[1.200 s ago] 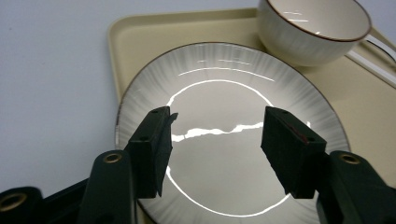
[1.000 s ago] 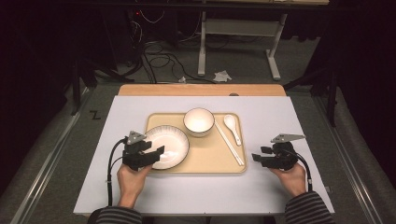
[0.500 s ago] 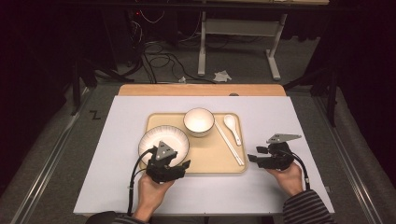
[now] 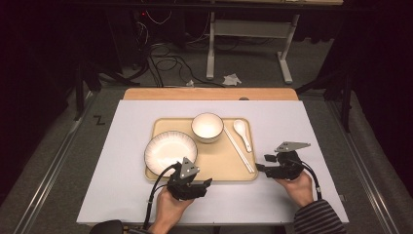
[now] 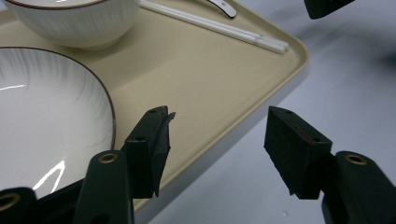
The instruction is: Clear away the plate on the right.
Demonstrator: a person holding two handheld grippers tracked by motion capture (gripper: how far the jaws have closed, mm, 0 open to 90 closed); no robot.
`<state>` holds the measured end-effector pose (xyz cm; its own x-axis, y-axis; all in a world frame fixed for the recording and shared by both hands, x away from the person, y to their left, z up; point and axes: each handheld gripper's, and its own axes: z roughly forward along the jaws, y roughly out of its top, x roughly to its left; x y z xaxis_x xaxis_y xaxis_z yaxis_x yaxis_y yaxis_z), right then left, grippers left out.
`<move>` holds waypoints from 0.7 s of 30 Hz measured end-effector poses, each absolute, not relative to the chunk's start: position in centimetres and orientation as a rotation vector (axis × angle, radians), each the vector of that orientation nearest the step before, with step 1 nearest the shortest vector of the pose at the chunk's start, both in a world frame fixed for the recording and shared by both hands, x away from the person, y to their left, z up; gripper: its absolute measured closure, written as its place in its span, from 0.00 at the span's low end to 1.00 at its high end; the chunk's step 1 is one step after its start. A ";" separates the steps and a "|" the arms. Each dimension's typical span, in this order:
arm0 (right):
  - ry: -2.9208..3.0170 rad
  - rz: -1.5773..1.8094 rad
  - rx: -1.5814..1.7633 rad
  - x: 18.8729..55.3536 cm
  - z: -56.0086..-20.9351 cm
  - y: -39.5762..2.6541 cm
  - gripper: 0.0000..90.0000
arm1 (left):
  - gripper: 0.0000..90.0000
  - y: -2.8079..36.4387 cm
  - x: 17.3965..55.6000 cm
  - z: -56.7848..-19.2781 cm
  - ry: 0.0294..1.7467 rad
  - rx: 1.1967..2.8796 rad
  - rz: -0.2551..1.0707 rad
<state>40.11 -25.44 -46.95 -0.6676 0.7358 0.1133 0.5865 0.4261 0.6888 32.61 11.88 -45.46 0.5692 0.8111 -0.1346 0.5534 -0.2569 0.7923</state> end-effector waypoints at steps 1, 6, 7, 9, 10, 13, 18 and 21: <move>2.472 1.078 1.141 40.1 -47.1 -25.4 0.50 | 0.45 11.4 32.4 -45.6 1.082 1.952 0.380; 2.480 1.068 1.137 40.0 -47.2 -25.0 0.49 | 0.45 10.0 32.1 -46.3 1.037 1.986 0.399; 2.480 1.070 1.136 40.0 -47.1 -25.0 0.49 | 0.45 9.8 32.0 -46.6 1.029 1.993 0.399; 2.477 1.072 1.133 39.8 -47.1 -24.9 0.49 | 0.45 9.5 31.9 -46.9 1.017 2.006 0.388; 2.481 1.067 1.131 39.8 -47.1 -24.8 0.49 | 0.45 9.3 31.9 -47.1 1.013 2.013 0.380; 2.483 1.069 1.130 39.6 -47.1 -24.6 0.49 | 0.45 8.8 31.7 -47.4 0.999 2.026 0.364; 2.488 1.064 1.112 39.3 -47.1 -24.4 0.48 | 0.45 8.2 31.6 -47.7 0.981 2.040 0.341; 2.493 1.058 1.111 39.0 -47.2 -24.3 0.47 | 0.45 7.9 31.8 -48.0 0.976 2.044 0.316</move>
<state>39.03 -24.29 -47.24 -0.6921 0.7161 0.0902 0.5624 0.4567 0.6894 31.77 7.91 -48.02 0.6666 0.7361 -0.1175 0.5278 -0.3548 0.7717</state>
